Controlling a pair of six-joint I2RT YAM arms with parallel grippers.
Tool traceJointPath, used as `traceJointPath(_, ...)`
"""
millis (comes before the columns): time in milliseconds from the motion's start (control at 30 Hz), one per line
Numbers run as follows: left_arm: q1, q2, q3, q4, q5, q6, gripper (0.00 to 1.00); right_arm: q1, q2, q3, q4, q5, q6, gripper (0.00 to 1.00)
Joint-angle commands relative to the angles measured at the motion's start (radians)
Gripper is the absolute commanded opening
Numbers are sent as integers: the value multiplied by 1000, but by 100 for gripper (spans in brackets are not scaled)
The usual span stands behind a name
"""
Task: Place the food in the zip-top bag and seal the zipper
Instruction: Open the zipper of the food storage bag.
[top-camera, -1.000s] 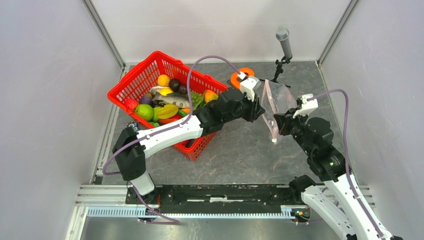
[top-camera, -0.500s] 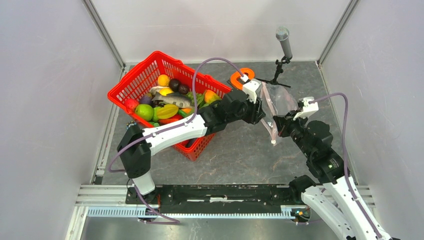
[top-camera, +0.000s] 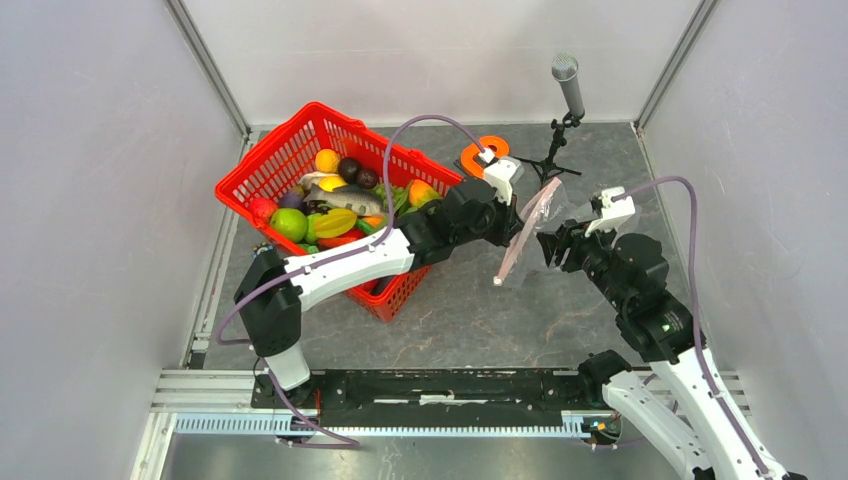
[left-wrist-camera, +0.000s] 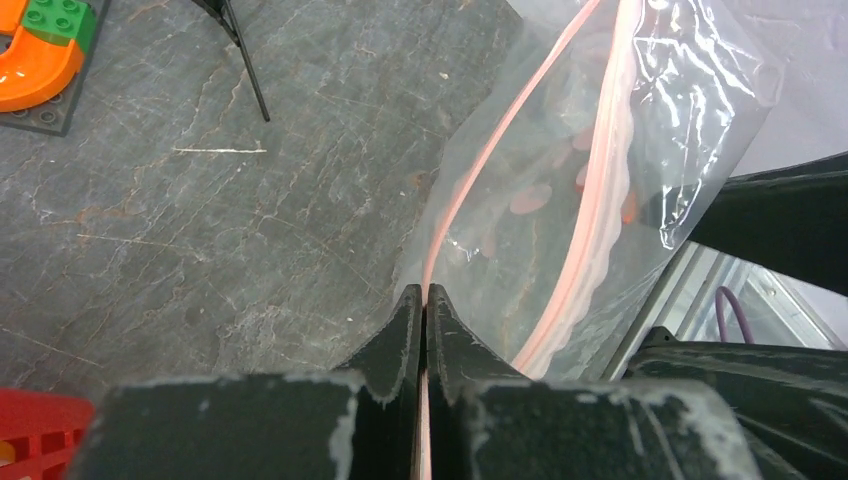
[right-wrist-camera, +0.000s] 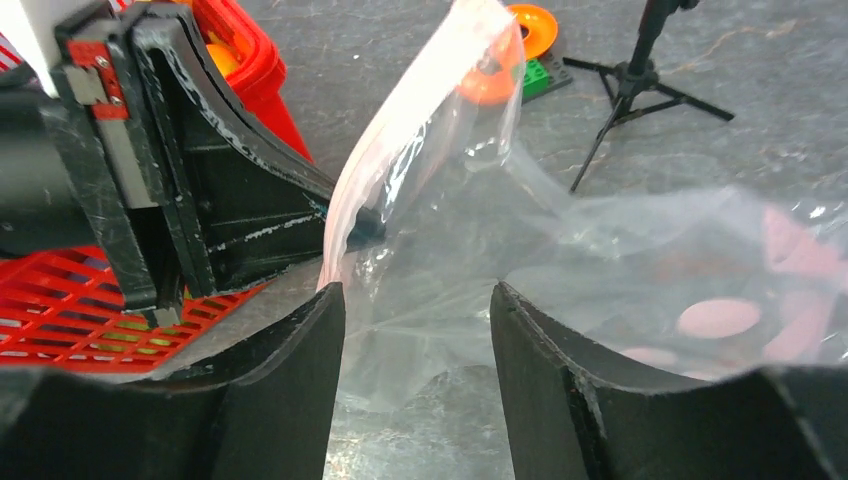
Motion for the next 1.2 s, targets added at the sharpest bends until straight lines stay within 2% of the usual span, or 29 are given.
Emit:
traceJointPath(0,-4,-36,77,-32,-63,-78,2,-3,43,136,-61,50,-60,59)
traceJointPath(100,-7,-36,89,-37,-59,-105,2,-3,66,178,-88,71,-50,59)
traceJointPath(233,-18,-36,96,-45,-89,-96,2,-3,84,213,-83,85,42,59)
traceJointPath(433,-73,-35,111,-56,-260,-71,2,-1,184,296,-137,111,156,61)
traceJointPath(567,-107,-17,156,-85,-342,-59,2,0,203,332,-153,161,147,62)
traceJointPath(767,-122,-11,170,-90,-381,-78,2,30,280,417,-213,211,146,63)
traceJointPath(967,-122,-14,176,-102,-414,-89,2,170,349,497,-261,397,155,68)
traceJointPath(1067,-122,-8,190,-111,-413,-84,2,289,412,549,-336,596,180,68)
traceJointPath(1167,-122,-17,186,-111,-417,-85,2,347,441,540,-354,698,215,66)
